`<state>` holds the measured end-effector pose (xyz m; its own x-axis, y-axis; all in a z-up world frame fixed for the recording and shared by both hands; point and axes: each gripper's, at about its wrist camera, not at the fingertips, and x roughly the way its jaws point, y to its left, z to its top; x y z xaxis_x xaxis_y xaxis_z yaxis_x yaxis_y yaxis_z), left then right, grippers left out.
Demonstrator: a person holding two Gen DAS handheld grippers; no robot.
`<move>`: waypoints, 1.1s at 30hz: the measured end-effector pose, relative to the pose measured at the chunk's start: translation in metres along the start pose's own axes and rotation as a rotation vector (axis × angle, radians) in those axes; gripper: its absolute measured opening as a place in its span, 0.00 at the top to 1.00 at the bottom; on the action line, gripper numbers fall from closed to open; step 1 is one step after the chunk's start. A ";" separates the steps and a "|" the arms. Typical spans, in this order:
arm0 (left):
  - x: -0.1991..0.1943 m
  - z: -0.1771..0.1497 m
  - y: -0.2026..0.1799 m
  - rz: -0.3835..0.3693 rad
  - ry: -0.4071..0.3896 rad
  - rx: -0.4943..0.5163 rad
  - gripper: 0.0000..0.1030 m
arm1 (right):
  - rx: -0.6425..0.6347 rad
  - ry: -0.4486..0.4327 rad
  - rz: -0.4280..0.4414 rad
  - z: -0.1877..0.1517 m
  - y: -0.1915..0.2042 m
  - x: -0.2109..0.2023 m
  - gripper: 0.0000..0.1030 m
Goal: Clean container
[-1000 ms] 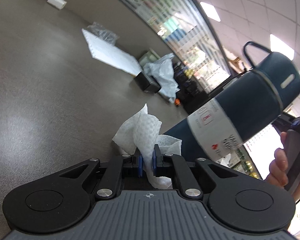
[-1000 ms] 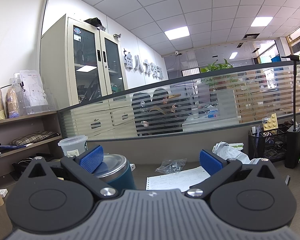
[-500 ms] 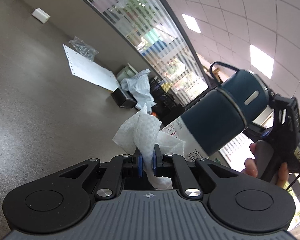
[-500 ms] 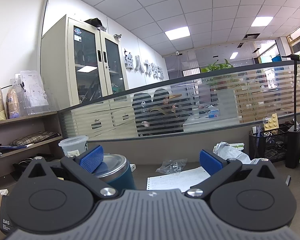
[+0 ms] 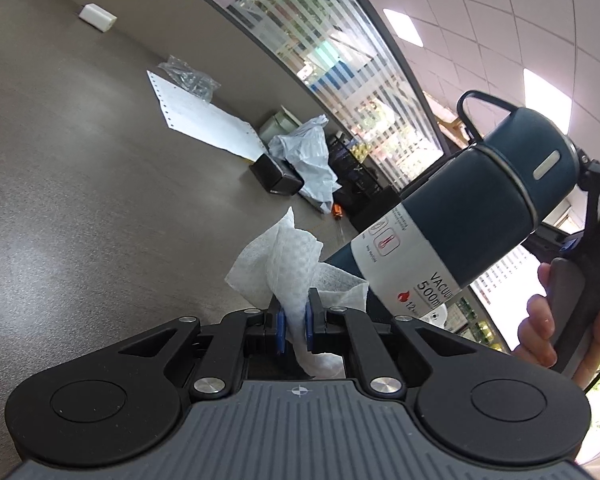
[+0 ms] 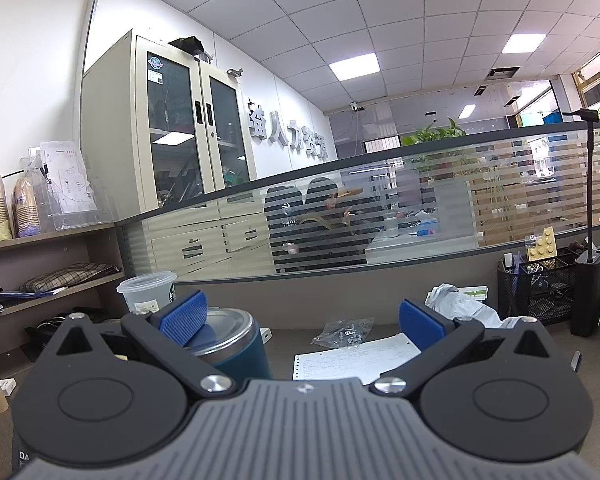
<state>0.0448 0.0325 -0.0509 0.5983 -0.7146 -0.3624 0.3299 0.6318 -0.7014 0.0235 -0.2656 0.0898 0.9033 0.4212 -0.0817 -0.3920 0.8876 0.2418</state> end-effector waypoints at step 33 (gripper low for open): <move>0.002 -0.001 -0.006 0.054 0.046 0.058 0.89 | 0.003 -0.001 0.005 -0.001 0.002 0.001 0.00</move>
<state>0.0431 0.0264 -0.0483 0.5826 -0.6914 -0.4272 0.3408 0.6850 -0.6439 0.0232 -0.2636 0.0896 0.9015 0.4252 -0.0799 -0.3958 0.8851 0.2449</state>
